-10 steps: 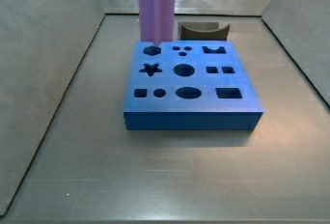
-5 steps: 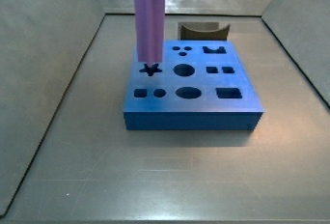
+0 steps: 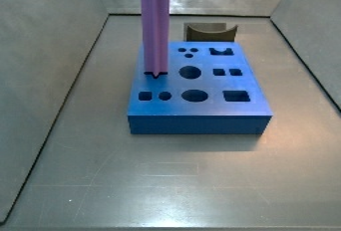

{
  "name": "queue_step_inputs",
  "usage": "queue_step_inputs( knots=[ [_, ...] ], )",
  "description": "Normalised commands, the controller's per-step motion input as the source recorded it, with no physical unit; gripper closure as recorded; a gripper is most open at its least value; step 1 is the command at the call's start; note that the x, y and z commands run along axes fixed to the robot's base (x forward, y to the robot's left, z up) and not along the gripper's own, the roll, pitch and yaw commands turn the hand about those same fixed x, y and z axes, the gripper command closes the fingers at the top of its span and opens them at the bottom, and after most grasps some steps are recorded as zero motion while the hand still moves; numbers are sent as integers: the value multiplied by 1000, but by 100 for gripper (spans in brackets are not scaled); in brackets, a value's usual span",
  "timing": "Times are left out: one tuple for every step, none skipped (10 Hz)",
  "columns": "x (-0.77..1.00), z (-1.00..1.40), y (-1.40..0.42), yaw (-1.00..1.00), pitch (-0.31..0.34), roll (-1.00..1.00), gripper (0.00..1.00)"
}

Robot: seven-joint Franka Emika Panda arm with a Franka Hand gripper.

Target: Insert the star object.

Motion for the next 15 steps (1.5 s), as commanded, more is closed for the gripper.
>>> queue_step_inputs(
  knots=[
    [0,-280,0,151,0,16,100],
    [0,-254,-54,149,0,7,100],
    [0,-211,-131,103,0,0,100],
    [0,-157,-140,-77,0,-26,100],
    [-23,-140,-131,-240,0,-19,100],
    [0,-160,-134,-197,-10,-21,100],
    [0,-280,-63,-106,0,0,100],
    [97,-457,-3,-51,0,4,100],
    [54,-686,0,-86,0,86,100],
    [29,-743,-11,-66,-41,90,100],
    [23,-691,0,-29,-27,89,100],
    [43,-640,0,-23,-4,63,100],
    [0,-397,0,-40,-20,0,100],
    [0,0,6,0,-21,-19,100],
    [0,0,0,0,0,0,100]
  ],
)
